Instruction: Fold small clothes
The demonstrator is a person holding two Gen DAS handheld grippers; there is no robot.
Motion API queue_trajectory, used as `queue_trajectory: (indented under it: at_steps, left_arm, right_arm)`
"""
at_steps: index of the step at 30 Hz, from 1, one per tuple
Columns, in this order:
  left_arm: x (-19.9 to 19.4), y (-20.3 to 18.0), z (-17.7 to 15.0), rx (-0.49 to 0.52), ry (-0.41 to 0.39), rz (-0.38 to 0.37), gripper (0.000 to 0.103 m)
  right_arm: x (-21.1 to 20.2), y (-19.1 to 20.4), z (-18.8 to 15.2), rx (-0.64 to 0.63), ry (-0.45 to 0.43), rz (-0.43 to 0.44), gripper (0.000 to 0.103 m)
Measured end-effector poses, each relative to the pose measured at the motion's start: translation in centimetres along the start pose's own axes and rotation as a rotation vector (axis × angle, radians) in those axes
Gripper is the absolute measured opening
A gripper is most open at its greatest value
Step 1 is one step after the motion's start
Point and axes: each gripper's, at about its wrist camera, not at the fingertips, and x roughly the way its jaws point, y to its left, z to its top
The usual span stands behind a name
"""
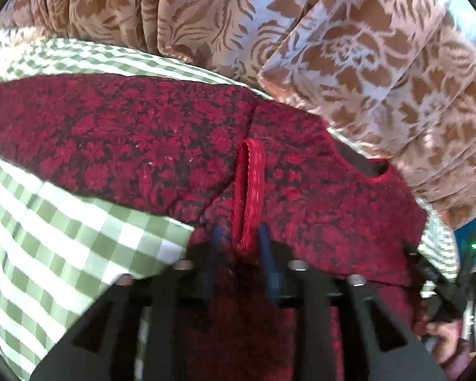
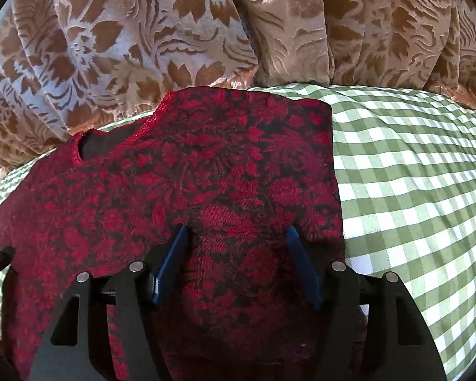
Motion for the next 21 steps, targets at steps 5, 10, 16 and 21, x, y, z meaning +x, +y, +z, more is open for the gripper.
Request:
queue_trajectory:
  at_steps: [5,10,16,21]
  left_arm:
    - [-4.2,3.7,-0.8,-0.113,-0.069,-0.007,0.056]
    - [-7.1,11.3,-1.2,-0.309,-0.133,-0.016,0.056]
    - [-9.7,20.5,-1.2,-0.526,-0.215,0.067,0.056]
    - [-10.8,26.0,-0.4,-0.644,-0.26,0.078,0.056]
  right_arm:
    - [-4.3,1.6,-0.5,-0.019,-0.057,0.033,0.079]
    - [-6.9,4.4,-3.5,-0.117,-0.056,0.107,0.084]
    - [-5.8,7.9,-7.2,-0.241,0.011,0.111,0.084]
    - [-4.1,8.3,-8.6,-0.251,0.05,0.076,0.098]
